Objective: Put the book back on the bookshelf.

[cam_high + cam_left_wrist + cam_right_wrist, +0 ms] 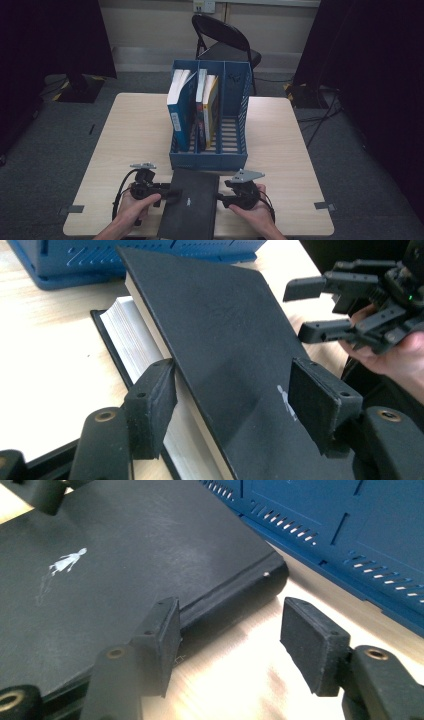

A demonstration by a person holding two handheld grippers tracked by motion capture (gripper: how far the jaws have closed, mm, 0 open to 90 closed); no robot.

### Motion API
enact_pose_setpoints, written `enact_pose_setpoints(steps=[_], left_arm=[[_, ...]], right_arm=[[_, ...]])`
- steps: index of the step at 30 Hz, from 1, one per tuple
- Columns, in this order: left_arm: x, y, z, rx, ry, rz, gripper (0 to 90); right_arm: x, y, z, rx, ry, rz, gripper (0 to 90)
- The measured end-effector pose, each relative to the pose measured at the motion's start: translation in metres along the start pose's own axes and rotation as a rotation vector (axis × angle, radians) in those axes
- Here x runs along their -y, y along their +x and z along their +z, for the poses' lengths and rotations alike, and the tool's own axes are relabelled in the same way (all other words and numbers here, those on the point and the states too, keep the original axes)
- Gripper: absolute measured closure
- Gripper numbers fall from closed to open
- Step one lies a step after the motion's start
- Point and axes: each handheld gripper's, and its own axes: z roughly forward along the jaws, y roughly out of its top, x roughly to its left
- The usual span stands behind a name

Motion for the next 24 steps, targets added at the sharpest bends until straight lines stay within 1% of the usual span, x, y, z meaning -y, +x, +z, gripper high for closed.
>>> enact_pose_setpoints(steps=[1,3,4,7,8,9,10,11,12,13,15,16,18,19,22,24], left_arm=[[-0.001,-0.001,0.0,-0.002,-0.005,0.005,36.1],[-0.002,-0.004,-0.002,0.001,-0.017,0.014,36.1],[-0.002,-0.006,-0.004,0.009,-0.031,0.011,36.1],[-0.002,-0.01,-0.007,0.012,-0.043,0.023,36.6],[-0.002,-0.011,-0.007,0.016,-0.042,0.031,36.6],[-0.001,-0.011,-0.008,0.021,-0.042,0.031,36.6],[0.001,-0.012,-0.009,0.042,-0.044,0.023,37.4],[0.003,-0.013,-0.01,0.056,-0.048,0.02,40.8],[0.006,-0.018,-0.013,0.033,-0.057,0.071,40.4],[0.007,-0.02,-0.013,0.032,-0.053,0.082,41.5],[0.007,-0.018,-0.013,0.044,-0.054,0.054,41.1],[0.007,-0.016,-0.012,0.039,-0.049,0.053,41.0],[0.005,-0.013,-0.009,0.036,-0.033,0.036,40.2],[0.004,-0.012,-0.008,0.041,-0.034,0.026,40.1],[0.003,-0.011,-0.007,0.032,-0.031,0.025,39.4],[0.002,-0.011,-0.006,0.037,-0.029,0.016,38.7]], right_arm=[[0.0,0.0,-0.001,-0.007,0.004,0.0,41.3],[0.001,0.002,-0.002,-0.005,0.004,-0.008,41.8],[0.002,0.002,-0.002,-0.004,0.005,-0.012,42.1],[0.002,0.002,-0.002,-0.004,0.004,-0.017,41.7],[0.002,0.002,-0.002,-0.004,0.004,-0.017,41.2],[0.002,0.001,-0.002,-0.005,0.003,-0.016,41.1],[0.002,0.001,-0.002,-0.006,0.002,-0.014,40.9],[0.002,0.001,-0.002,-0.008,0.006,-0.015,40.7],[0.002,0.002,-0.001,-0.008,0.005,-0.016,40.8],[0.002,0.002,-0.001,-0.004,0.005,-0.016,40.8],[0.002,0.002,-0.001,-0.004,0.005,-0.019,40.8],[0.002,0.002,-0.001,-0.007,0.005,-0.017,40.5],[0.002,0.001,-0.001,-0.007,0.006,-0.016,40.2],[0.002,0.001,-0.001,-0.007,0.003,-0.017,40.1],[0.002,0.0,-0.001,-0.008,0.005,-0.009,38.9],[0.003,-0.001,-0.001,-0.012,0.003,-0.006,38.7]])
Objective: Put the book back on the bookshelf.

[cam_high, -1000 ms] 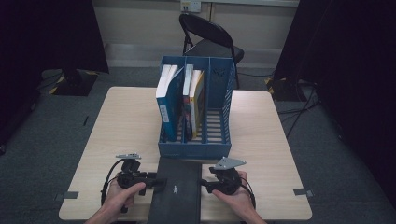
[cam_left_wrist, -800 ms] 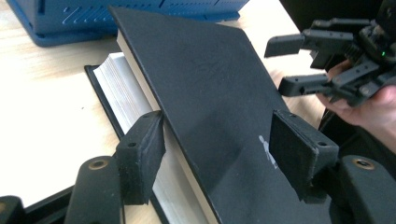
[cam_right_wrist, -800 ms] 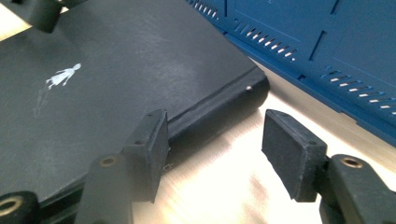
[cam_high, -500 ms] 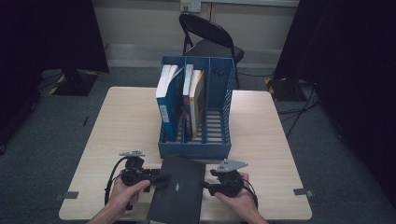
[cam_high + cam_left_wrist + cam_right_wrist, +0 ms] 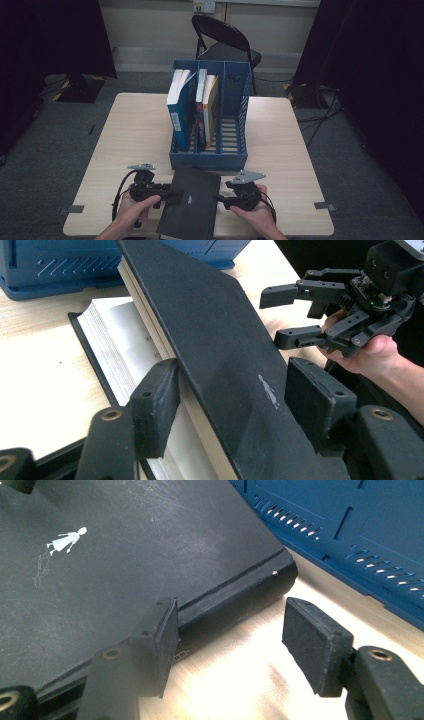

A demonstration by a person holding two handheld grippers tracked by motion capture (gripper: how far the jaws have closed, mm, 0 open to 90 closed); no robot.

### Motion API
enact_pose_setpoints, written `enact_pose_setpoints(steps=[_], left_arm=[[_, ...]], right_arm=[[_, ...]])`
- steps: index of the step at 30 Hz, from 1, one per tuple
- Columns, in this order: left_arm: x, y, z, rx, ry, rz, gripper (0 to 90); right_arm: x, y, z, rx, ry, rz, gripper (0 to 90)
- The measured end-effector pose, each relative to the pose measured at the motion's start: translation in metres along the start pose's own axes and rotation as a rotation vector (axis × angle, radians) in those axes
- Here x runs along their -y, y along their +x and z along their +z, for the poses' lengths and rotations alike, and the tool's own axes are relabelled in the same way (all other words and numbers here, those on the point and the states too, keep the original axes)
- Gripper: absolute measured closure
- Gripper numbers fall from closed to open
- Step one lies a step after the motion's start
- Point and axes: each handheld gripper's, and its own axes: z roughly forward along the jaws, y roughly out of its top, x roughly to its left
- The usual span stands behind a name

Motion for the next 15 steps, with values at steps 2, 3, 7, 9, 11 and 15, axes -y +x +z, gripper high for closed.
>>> enact_pose_setpoints(steps=[2,3,7,9,11,15], left_arm=[[-0.0005,-0.0004,0.0011,-0.009,0.003,0.001,38.7],[-0.0006,-0.0003,0.0019,-0.012,-0.001,0.002,38.7],[0.0005,0.0005,0.005,-0.052,0.021,-0.004,38.6],[0.0002,0.0013,0.0053,-0.05,0.026,-0.01,37.3],[-0.0012,0.0016,0.0049,-0.033,0.014,-0.021,37.4],[-0.0054,-0.0051,-0.0016,0.027,-0.03,0.019,42.5]], right_arm=[[0.0002,-0.0003,-0.0002,0.001,0.0,-0.001,38.7],[0.0002,-0.0005,-0.0003,0.001,0.0,0.0,38.6],[0.0006,-0.0006,-0.0006,0.002,-0.001,0.001,38.7],[0.0006,-0.0003,-0.0008,0.003,0.001,-0.001,38.8],[0.0006,-0.0006,-0.0007,0.002,0.0,0.001,38.7],[0.0007,-0.0009,-0.0008,0.002,0.0,0.001,38.6]])
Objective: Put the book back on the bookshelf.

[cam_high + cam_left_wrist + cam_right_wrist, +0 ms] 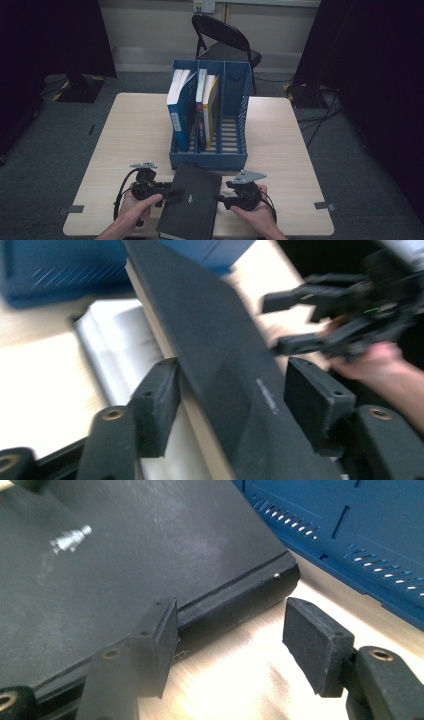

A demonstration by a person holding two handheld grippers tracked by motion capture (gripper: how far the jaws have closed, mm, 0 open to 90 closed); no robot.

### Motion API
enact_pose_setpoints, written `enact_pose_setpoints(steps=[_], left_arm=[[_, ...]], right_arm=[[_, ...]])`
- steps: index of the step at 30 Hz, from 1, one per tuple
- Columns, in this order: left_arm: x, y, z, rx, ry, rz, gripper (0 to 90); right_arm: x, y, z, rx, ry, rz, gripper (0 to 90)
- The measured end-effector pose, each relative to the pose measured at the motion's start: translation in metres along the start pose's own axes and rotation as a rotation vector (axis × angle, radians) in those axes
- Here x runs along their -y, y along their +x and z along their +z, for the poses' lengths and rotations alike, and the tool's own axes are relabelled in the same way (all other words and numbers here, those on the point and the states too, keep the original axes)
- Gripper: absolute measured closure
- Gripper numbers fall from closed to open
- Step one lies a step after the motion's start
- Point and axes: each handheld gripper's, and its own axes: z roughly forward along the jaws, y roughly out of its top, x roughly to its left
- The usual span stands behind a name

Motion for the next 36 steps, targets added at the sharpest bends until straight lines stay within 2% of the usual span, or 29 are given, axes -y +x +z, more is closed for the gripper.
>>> enact_pose_setpoints(steps=[2,4,7,8,10,11,18,21,24,29,34,36], left_arm=[[-0.001,-0.004,-0.002,0.007,-0.002,0.005,45.0],[0.001,-0.007,-0.001,-0.014,0.023,0.007,44.7],[0.01,-0.007,0.0,0.008,0.064,-0.019,44.6],[0.013,-0.007,0.002,0.028,0.079,-0.023,45.0],[0.017,-0.01,0.006,-0.01,0.083,-0.029,47.4],[0.016,-0.011,0.008,-0.014,0.101,-0.022,45.5],[0.007,-0.006,0.028,0.032,0.138,-0.032,46.7],[0.002,-0.004,0.031,0.063,0.148,-0.046,50.2],[-0.003,-0.002,0.034,0.073,0.175,-0.044,51.7],[-0.01,0.003,0.045,0.092,0.209,-0.074,52.6],[-0.01,0.01,0.049,0.119,0.22,-0.081,51.6],[-0.01,0.012,0.049,0.135,0.225,-0.071,52.1]], right_arm=[[0.0,0.0,0.0,0.0,0.0,-0.003,39.0],[0.0,0.001,0.0,0.002,-0.002,-0.004,39.1],[0.0,0.001,0.0,0.001,-0.005,-0.004,39.4],[0.0,0.001,0.0,0.001,-0.004,-0.005,39.6],[0.0,0.001,0.0,0.002,-0.003,-0.005,39.6],[0.0,0.001,0.0,0.003,-0.003,-0.005,39.6],[0.0,0.001,0.0,0.0,-0.003,-0.007,39.4],[0.0,0.001,0.0,-0.001,-0.004,-0.008,39.4],[0.0,0.001,0.0,-0.002,-0.003,-0.01,39.4],[0.0,0.001,0.0,0.0,-0.005,-0.013,39.6],[0.0,0.002,0.0,0.001,-0.007,-0.017,39.6],[0.0,0.002,0.0,0.005,-0.006,-0.024,38.8]])
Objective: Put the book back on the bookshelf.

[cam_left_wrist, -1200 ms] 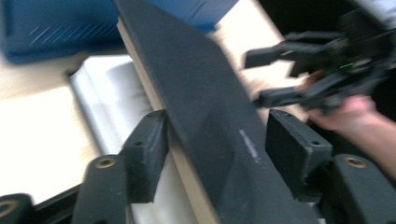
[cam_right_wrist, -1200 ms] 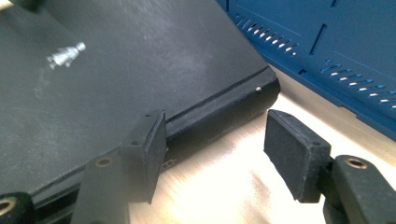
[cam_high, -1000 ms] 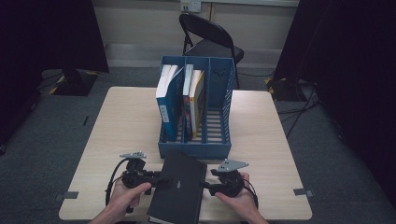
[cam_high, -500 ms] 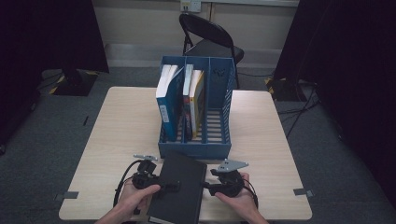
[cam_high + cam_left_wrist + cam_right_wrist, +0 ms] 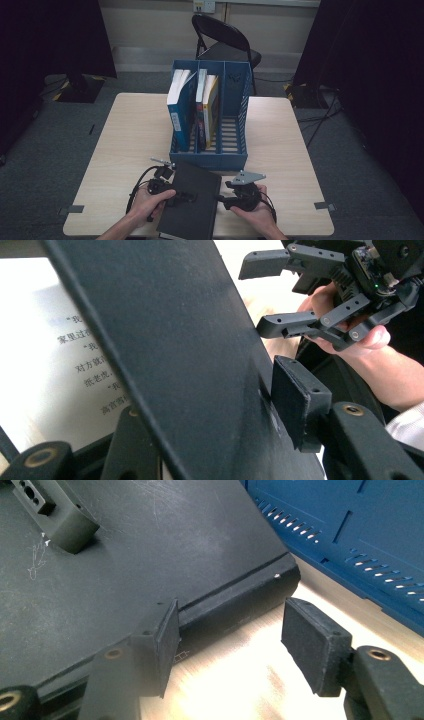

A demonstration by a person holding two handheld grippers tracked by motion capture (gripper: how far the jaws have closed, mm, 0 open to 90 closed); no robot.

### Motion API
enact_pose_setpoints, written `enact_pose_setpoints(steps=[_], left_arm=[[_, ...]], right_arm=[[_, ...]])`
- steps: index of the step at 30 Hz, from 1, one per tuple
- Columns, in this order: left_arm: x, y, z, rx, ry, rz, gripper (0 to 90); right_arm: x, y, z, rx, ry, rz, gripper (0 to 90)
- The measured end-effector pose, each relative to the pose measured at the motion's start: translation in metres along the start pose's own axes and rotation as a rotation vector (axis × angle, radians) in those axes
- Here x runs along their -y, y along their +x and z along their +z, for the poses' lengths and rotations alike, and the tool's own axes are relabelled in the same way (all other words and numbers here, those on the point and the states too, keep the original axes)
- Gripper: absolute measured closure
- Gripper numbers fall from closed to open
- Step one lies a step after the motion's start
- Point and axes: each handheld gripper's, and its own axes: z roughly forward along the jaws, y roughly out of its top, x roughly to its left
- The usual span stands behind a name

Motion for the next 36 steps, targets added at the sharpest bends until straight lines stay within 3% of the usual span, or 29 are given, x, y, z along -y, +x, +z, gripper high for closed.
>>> enact_pose_setpoints(steps=[3,10,11,17,19,26,28,36], left_arm=[[-0.001,0.0,-0.002,0.023,-0.009,0.01,55.8],[0.001,-0.002,-0.003,0.018,-0.023,0.029,57.9],[0.001,-0.002,-0.003,0.017,-0.024,0.051,58.0],[0.006,-0.01,-0.007,-0.004,-0.048,0.094,58.1],[0.008,-0.014,-0.009,-0.011,-0.056,0.115,58.2],[0.016,-0.027,-0.014,-0.033,-0.072,0.195,58.5],[0.017,-0.029,-0.014,-0.033,-0.089,0.188,59.6],[0.017,-0.031,-0.015,-0.031,-0.091,0.207,60.6]], right_arm=[[0.0,0.001,-0.001,-0.013,-0.009,0.002,36.6],[-0.002,0.005,0.002,-0.046,-0.016,0.007,30.5],[-0.002,0.006,0.002,-0.055,-0.018,0.008,30.0],[-0.002,0.008,0.001,-0.105,-0.014,0.027,27.3],[-0.002,0.008,0.001,-0.103,-0.01,0.038,23.4],[-0.003,0.007,0.002,-0.168,-0.007,0.075,15.4],[-0.003,0.007,0.004,-0.194,-0.007,0.092,13.9],[-0.003,0.004,0.008,-0.223,0.0,0.13,7.6]])
